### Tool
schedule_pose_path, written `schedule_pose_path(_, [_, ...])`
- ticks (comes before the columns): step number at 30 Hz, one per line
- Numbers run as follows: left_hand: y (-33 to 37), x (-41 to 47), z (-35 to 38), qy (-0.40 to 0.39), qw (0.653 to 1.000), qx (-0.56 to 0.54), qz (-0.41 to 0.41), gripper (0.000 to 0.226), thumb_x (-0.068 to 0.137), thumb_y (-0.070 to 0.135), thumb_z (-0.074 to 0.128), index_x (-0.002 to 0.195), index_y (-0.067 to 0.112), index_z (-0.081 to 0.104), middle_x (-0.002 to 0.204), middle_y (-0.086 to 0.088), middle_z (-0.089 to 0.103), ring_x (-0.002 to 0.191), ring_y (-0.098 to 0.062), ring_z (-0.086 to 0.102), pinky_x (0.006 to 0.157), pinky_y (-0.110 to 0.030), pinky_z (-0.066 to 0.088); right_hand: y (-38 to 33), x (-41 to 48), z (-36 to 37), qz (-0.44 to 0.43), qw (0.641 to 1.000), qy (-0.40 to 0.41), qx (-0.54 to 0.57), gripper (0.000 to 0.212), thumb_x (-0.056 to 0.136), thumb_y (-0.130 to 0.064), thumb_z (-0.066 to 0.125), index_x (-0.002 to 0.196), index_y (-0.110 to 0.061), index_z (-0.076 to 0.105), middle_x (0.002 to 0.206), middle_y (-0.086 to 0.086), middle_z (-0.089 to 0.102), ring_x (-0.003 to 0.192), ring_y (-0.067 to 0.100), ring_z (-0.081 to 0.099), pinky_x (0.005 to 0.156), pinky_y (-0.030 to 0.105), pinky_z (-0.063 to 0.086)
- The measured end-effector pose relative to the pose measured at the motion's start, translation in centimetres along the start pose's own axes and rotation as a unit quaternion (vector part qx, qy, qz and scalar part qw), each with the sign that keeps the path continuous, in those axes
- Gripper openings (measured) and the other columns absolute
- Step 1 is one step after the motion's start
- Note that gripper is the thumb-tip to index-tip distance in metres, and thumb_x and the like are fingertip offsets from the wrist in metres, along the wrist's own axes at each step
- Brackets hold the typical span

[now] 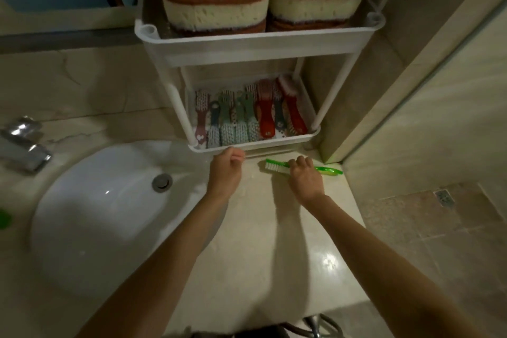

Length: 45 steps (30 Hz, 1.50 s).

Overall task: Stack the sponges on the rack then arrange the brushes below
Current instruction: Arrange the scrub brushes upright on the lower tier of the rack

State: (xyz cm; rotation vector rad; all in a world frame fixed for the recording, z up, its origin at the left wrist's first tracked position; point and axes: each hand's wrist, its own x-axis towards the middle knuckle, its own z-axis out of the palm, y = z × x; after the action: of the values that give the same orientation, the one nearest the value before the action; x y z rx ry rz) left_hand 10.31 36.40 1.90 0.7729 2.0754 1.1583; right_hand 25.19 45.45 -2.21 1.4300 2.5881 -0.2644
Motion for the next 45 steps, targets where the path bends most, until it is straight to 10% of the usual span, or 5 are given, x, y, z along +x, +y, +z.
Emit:
schedule_pose_path(9, [-3.7, -3.6, -6.3, 0.048, 0.992, -0.058, -0.101, 0.025, 0.076, 0.017, 0.049, 0.097, 0.011, 0.061, 0.110, -0.024, 0.065, 0.102, -0.038, 0.061, 0.091, -0.046, 0.048, -5.9, -1.9, -0.8, -0.150, 0.980, 0.117, -0.055, 0.033, 0.042, -0.022, 0.085, 0.065, -0.008, 0.065, 0.061, 0.007, 0.062, 0.061, 0.027, 0.062, 0.051, 0.027, 0.049])
schedule_pose_path(18, [-10.3, -5.3, -21.0, 0.198, 0.965, -0.094, -0.147, 0.024, 0.086, -0.006, 0.047, 0.106, -0.004, 0.061, 0.097, -0.017, 0.060, 0.085, -0.027, 0.057, 0.051, -0.006, 0.044, -24.7, -5.5, -0.9, -0.281, 0.952, 0.062, 0.101, 0.023, 0.062, -0.021, 0.069, 0.074, -0.001, 0.065, 0.067, 0.016, 0.064, 0.067, 0.033, 0.061, 0.061, 0.031, 0.049])
schedule_pose_path(25, [-19.2, -6.6, -33.5, 0.257, 0.938, 0.055, -0.225, 0.020, 0.085, 0.002, 0.046, 0.075, -0.004, 0.062, 0.089, -0.028, 0.063, 0.088, -0.036, 0.061, 0.075, -0.037, 0.046, -39.4, -7.2, 0.8, -0.283, 0.937, -0.037, 0.204, 0.026, 0.086, -0.020, 0.058, 0.092, 0.005, 0.057, 0.096, 0.023, 0.060, 0.092, 0.035, 0.055, 0.067, 0.034, 0.033])
schedule_pose_path(34, [-24.9, -4.6, -43.0, 0.326, 0.874, 0.124, -0.338, 0.067, 0.083, 0.022, 0.065, 0.135, -0.005, 0.032, 0.141, -0.026, 0.034, 0.130, -0.041, 0.035, 0.104, -0.045, 0.034, -49.2, -6.3, 1.7, -0.207, 0.947, -0.124, 0.212, 0.021, 0.090, -0.023, 0.052, 0.085, -0.008, 0.040, 0.094, 0.023, 0.062, 0.091, 0.039, 0.057, 0.066, 0.030, 0.031])
schedule_pose_path(45, [-27.4, -2.0, -45.5, 0.248, 0.888, 0.110, -0.372, 0.094, 0.078, 0.021, 0.072, 0.144, -0.005, 0.011, 0.145, -0.025, 0.034, 0.131, -0.042, 0.040, 0.105, -0.045, 0.037, -49.8, -5.0, 1.7, -0.153, 0.941, -0.156, 0.259, 0.018, 0.087, -0.024, 0.052, 0.086, -0.008, 0.043, 0.092, 0.024, 0.067, 0.083, 0.041, 0.065, 0.081, 0.048, 0.053])
